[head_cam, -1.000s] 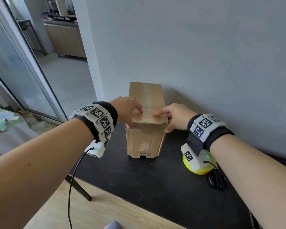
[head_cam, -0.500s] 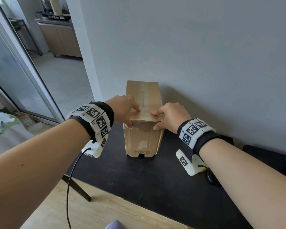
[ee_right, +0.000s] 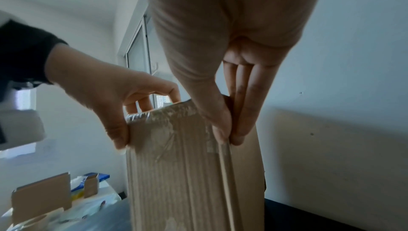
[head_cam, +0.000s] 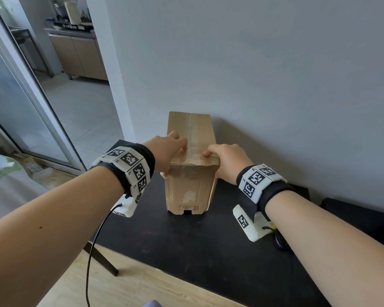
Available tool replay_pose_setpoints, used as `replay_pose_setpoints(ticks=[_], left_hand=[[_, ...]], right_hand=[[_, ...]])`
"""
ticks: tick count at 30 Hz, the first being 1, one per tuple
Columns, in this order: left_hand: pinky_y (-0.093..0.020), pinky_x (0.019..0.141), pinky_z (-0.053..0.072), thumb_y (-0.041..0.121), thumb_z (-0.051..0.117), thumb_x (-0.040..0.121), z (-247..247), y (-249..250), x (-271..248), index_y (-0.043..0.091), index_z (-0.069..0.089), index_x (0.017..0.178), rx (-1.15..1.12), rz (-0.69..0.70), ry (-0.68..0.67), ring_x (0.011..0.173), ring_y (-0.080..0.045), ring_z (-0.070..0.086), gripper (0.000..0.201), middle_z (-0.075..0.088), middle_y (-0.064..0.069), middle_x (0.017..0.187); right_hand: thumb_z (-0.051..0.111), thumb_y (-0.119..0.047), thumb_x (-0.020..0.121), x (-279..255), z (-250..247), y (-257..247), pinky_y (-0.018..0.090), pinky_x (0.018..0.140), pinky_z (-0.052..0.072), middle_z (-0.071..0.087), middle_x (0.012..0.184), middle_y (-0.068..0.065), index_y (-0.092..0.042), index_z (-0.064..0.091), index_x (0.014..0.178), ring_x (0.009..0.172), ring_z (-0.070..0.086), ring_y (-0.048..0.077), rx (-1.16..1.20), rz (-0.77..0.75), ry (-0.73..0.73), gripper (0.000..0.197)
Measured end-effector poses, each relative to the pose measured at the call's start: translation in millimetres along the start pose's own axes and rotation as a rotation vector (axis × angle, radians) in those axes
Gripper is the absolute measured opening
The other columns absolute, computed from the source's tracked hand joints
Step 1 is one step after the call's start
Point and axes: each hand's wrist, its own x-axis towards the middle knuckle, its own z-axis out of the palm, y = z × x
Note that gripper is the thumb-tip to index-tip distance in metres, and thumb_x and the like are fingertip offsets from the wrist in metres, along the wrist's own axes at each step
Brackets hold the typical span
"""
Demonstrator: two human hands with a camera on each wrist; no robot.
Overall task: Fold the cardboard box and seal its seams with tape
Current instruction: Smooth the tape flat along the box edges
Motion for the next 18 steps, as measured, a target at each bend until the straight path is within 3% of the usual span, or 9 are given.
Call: replay_pose_setpoints(ticks=[3,6,8,9,11,13,15,16,18], left_hand=[[-0.03,0.067,0.047,0.0,0.075,0.068,2.4,-3.5,0.3,0.026,0.039,0.13,-0.024,-0.003,0.013,0.081,-0.022,0.052,0.076,0.035,0.003,0.133],[-0.032,0.069,0.051,-0.004,0.071,0.067,9.2,-12.3,-0.7,0.031,0.038,0.135,-0.195,0.007,0.049,0.081,-0.021,0.057,0.083,0.033,0.007,0.138],[-0.035,0.075,0.056,-0.004,0.072,0.064,14.4,-19.5,-5.2,0.035,0.028,0.142,-0.398,-0.023,0.102,0.084,-0.021,0.063,0.098,0.028,0.005,0.143],[-0.037,0.079,0.057,-0.003,0.072,0.064,16.7,-22.7,-7.7,0.035,0.023,0.145,-0.478,-0.06,0.132,0.085,-0.021,0.064,0.102,0.027,0.002,0.145],[-0.037,0.083,0.056,0.002,0.075,0.066,22.8,-30.2,-9.7,0.03,0.016,0.148,-0.548,-0.15,0.119,0.086,-0.021,0.065,0.105,0.034,-0.005,0.144],[-0.033,0.083,0.056,0.011,0.077,0.072,28.0,-33.2,-10.2,0.021,0.024,0.148,-0.614,-0.185,-0.03,0.09,-0.02,0.065,0.093,0.047,-0.003,0.136],[-0.028,0.085,0.054,0.017,0.073,0.078,30.2,-32.9,-9.4,0.015,0.048,0.136,-0.605,-0.145,-0.145,0.096,-0.017,0.064,0.063,0.062,-0.001,0.119],[-0.024,0.083,0.052,0.017,0.071,0.08,29.7,-31.8,-9.5,0.013,0.056,0.127,-0.583,-0.129,-0.143,0.093,-0.014,0.063,0.05,0.066,0.002,0.108],[-0.018,0.075,0.049,0.019,0.068,0.082,26.7,-29.9,-9.3,0.012,0.062,0.119,-0.59,-0.127,-0.096,0.081,-0.009,0.06,0.038,0.067,0.004,0.095]], right_hand=[[0.056,0.005,0.079,-1.3,-2.2,4.3,0.024,0.082,0.04,0.061,0.123,0.004,-0.031,0.056,0.127,0.111,0.055,0.025,0.042,-0.023,0.003,0.061],[0.068,-0.004,0.076,-4.4,-4.2,9.7,0.03,0.089,0.046,0.06,0.123,0.009,-0.033,0.027,0.147,0.109,0.057,0.028,0.065,0.031,-0.036,0.087],[0.079,-0.013,0.071,-5.4,-4.1,13.0,0.035,0.093,0.048,0.057,0.127,0.012,-0.024,0.011,0.152,0.111,0.057,0.03,0.071,0.134,-0.094,0.106],[0.08,-0.018,0.07,-5.5,-3.0,15.3,0.037,0.094,0.048,0.059,0.126,0.012,-0.015,0.016,0.15,0.11,0.059,0.03,0.068,0.181,-0.121,0.103],[0.078,-0.029,0.074,-5.4,1.7,18.7,0.039,0.088,0.054,0.069,0.108,0.014,-0.002,0.044,0.131,0.094,0.067,0.028,0.067,0.25,-0.201,0.072],[0.069,-0.041,0.081,-7.3,10.1,19.3,0.035,0.08,0.055,0.072,0.092,0.012,-0.005,0.059,0.097,0.078,0.067,0.025,0.054,0.267,-0.291,0.041],[0.056,-0.048,0.089,-4.8,16.9,19.5,0.03,0.068,0.049,0.063,0.075,0.006,-0.01,0.052,0.072,0.065,0.058,0.02,0.026,0.244,-0.323,0.042],[0.051,-0.049,0.091,-3.6,17.3,17.9,0.029,0.064,0.045,0.058,0.069,0.004,-0.012,0.048,0.066,0.061,0.053,0.018,0.02,0.235,-0.31,0.045],[0.046,-0.049,0.094,0.9,14.0,16.4,0.03,0.068,0.045,0.06,0.074,0.007,-0.009,0.051,0.068,0.066,0.053,0.022,0.045,0.215,-0.256,0.048]])
